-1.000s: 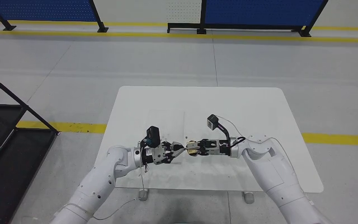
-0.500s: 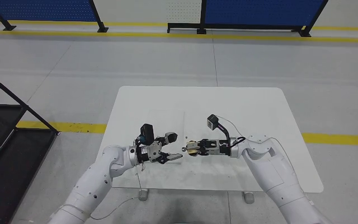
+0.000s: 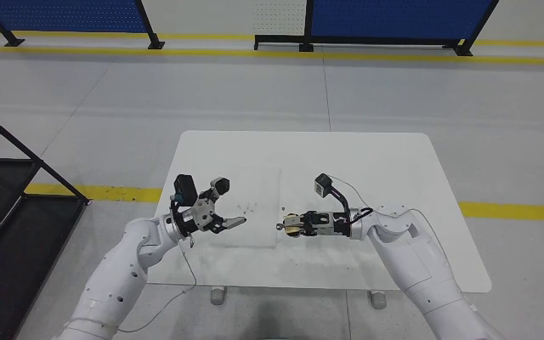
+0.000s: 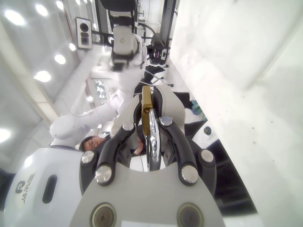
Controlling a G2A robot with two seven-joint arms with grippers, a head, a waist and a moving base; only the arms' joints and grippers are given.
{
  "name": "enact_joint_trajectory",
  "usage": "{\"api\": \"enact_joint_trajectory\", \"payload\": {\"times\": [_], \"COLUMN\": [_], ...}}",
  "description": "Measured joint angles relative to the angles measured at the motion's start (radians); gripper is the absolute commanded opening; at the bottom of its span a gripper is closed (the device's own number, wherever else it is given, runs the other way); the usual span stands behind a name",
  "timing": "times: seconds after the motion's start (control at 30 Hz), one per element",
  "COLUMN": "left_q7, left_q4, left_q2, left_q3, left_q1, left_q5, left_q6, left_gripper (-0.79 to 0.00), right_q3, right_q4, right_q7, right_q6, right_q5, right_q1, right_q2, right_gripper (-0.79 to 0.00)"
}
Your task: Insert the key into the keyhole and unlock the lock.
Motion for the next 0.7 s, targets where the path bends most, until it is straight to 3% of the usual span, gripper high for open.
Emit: {"api": "enact_joint_trajectory", "payload": {"times": [0.17, 0.53, 0.7], "left_q7": [0.009, 0.01, 0.01], "left_q4": [-0.012, -0.011, -0.011], "left_q2": [0.006, 0.006, 0.006], "left_q3": [-0.047, -0.049, -0.049], "left_q1": [0.027, 0.029, 0.029], "left_q5": [-0.001, -0.002, -0.002], "left_q6": [0.016, 0.016, 0.016], "left_gripper": [0.0, 0.0, 0.0], "right_q3": [0.0, -0.001, -0.017], "right_q4": [0.0, -0.004, 0.016], "right_q7": [0.0, -0.009, -0.087], "right_q6": [0.0, 0.001, 0.067], "right_q5": [0.0, -0.005, -0.114], "right_q1": [0.0, -0.004, 0.021], "right_q2": [0.0, 0.0, 0.005], "right_gripper": [-0.785, -0.785, -0.785]}}
